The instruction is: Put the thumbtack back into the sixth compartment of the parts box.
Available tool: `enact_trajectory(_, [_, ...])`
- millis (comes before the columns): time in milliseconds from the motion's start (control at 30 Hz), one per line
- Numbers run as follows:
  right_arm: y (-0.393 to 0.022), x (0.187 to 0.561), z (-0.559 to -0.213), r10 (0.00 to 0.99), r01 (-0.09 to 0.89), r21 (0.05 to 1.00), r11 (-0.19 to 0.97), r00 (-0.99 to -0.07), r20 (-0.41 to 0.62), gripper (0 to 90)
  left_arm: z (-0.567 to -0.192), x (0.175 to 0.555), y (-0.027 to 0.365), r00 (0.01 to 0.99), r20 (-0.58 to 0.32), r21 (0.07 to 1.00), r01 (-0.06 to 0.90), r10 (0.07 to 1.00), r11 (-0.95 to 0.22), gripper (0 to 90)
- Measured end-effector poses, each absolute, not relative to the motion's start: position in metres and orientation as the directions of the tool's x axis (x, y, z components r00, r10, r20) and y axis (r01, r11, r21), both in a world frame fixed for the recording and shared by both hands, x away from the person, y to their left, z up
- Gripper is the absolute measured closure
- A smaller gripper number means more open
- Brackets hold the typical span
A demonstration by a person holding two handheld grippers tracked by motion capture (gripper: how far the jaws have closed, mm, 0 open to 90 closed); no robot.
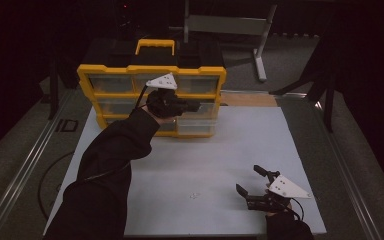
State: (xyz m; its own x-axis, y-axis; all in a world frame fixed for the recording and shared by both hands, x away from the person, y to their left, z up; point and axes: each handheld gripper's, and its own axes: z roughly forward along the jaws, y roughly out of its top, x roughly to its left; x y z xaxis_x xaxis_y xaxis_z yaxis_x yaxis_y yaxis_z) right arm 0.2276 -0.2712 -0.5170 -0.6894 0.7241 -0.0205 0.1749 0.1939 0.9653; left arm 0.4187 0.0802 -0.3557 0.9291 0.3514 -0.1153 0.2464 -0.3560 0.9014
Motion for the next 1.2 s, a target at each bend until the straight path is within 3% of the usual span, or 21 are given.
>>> enact_trajectory(333, [-0.271,0.228,-0.518,0.721,0.176,0.965,0.197,-0.692,-0.021,10.8,-0.364,0.426,0.078,0.894,-0.151,0.858,0.331,0.422,-0.394,85.7])
enact_trajectory(767, [-0.27,0.229,-0.519,0.714,0.182,0.963,0.198,-0.7,-0.015,10.8,-0.367,0.431,0.072,0.86,-0.13,0.813,0.377,0.494,-0.443,84.6])
enact_trajectory(833, [-0.27,0.229,-0.519,0.714,0.181,0.963,0.2,-0.7,-0.017,10.8,-0.367,0.43,0.071,0.855,-0.126,0.806,0.384,0.503,-0.451,75.3])
enact_trajectory(867, [-0.27,0.229,-0.519,0.714,0.181,0.963,0.2,-0.7,-0.017,10.8,-0.367,0.43,0.07,0.853,-0.119,0.802,0.384,0.509,-0.457,75.3])
enact_trajectory(967, [-0.27,0.228,-0.518,0.715,0.178,0.963,0.2,-0.699,-0.019,10.9,-0.367,0.427,0.07,0.845,-0.125,0.806,0.392,0.521,-0.443,54.4])
enact_trajectory(1200, [-0.27,0.228,-0.518,0.714,0.179,0.963,0.2,-0.7,-0.019,10.8,-0.361,0.422,0.073,0.842,-0.136,0.823,0.389,0.522,-0.414,30.8])
